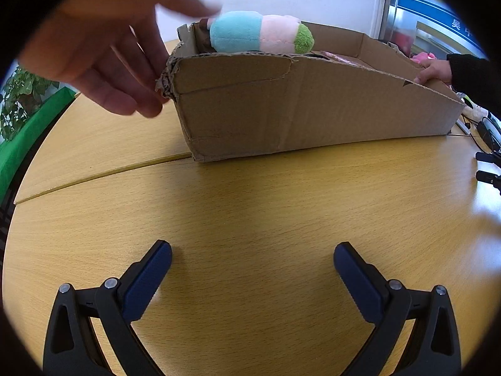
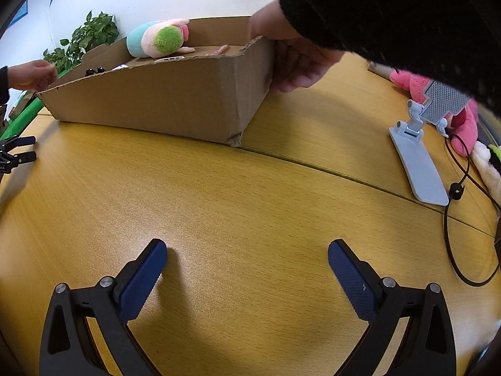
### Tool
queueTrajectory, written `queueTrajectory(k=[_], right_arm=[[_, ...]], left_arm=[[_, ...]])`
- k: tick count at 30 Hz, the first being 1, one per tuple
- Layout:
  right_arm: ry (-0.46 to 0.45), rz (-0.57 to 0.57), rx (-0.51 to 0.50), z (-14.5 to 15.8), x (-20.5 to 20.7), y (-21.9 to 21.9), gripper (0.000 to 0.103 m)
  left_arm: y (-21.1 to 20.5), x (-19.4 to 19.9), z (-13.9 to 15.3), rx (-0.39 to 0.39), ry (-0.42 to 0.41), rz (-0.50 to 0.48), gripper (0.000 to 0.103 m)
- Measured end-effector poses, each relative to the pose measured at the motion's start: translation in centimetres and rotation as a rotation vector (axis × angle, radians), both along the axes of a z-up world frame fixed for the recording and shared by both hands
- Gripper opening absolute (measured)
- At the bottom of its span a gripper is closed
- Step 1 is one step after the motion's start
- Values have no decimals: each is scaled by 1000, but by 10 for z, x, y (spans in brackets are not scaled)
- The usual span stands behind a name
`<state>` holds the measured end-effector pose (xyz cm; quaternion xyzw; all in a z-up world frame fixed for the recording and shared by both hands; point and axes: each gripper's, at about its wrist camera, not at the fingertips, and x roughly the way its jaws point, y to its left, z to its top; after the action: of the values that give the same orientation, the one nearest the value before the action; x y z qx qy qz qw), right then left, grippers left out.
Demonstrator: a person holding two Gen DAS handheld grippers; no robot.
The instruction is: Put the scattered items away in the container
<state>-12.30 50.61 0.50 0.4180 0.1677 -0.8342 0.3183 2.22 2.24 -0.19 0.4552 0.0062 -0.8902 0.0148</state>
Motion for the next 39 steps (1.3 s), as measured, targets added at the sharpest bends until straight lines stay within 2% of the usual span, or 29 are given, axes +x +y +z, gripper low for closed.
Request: queueTrajectory(k=[39], right_arm=[[-2,1,1,1,-2,0,103]], left_arm=[[5,-5,1,0,2,-27,103]])
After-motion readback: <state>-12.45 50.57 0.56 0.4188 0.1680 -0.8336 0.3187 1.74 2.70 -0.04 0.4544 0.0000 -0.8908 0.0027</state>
